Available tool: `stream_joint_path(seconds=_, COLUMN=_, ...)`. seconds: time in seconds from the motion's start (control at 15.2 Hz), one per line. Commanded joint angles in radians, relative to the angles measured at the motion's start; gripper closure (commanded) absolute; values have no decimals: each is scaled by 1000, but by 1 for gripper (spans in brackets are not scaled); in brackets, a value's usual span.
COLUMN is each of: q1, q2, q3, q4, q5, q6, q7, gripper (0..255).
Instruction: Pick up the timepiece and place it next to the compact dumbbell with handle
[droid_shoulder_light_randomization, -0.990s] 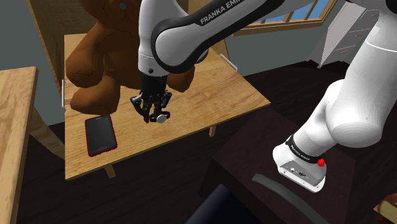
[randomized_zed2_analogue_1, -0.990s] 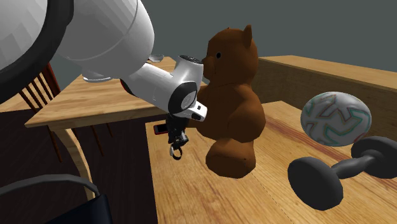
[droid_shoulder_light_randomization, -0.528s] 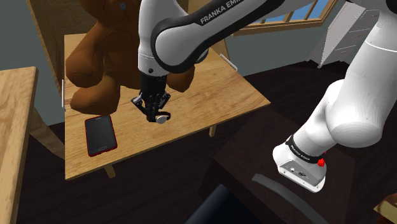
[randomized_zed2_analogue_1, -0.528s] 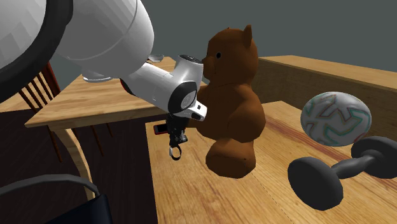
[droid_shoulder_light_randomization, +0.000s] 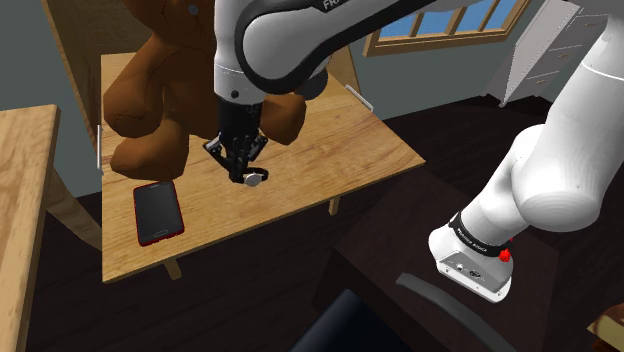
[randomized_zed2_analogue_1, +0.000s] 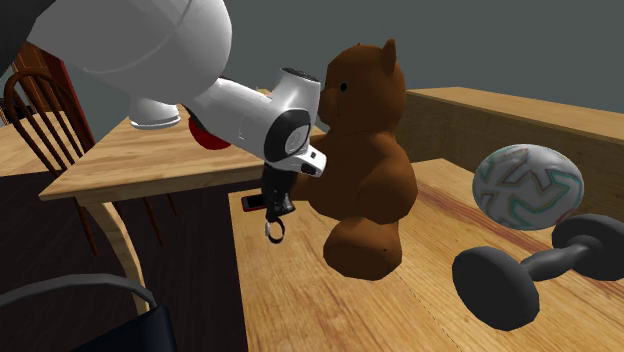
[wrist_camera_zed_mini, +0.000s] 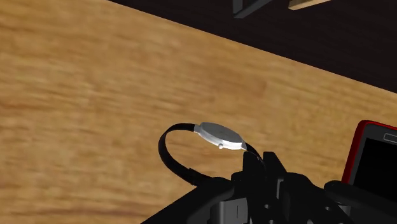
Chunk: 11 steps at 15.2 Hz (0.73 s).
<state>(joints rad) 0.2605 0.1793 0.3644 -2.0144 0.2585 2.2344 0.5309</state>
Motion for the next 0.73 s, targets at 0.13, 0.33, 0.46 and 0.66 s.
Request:
stream_joint_path(seconds=0.13, q1=-3, q2=-28, q3=1, q4=23, q5=3, q6=-50, q7=9, gripper=255)
stream_joint_path(seconds=0.33, q1=-5, q2=-45, q3=0, q4=44, q5=3, q6=-86, q7=15, gripper=255)
stream_joint_path(seconds=0.46, q1=-6, q2=-55, q3=0, q4=59, q5=4, q6=-111, q7=19, gripper=255)
stream_joint_path(seconds=0.66, q1=-8, q2=-69, q3=-1, q4=83, q5=4, q6=-148, q7=26, gripper=255)
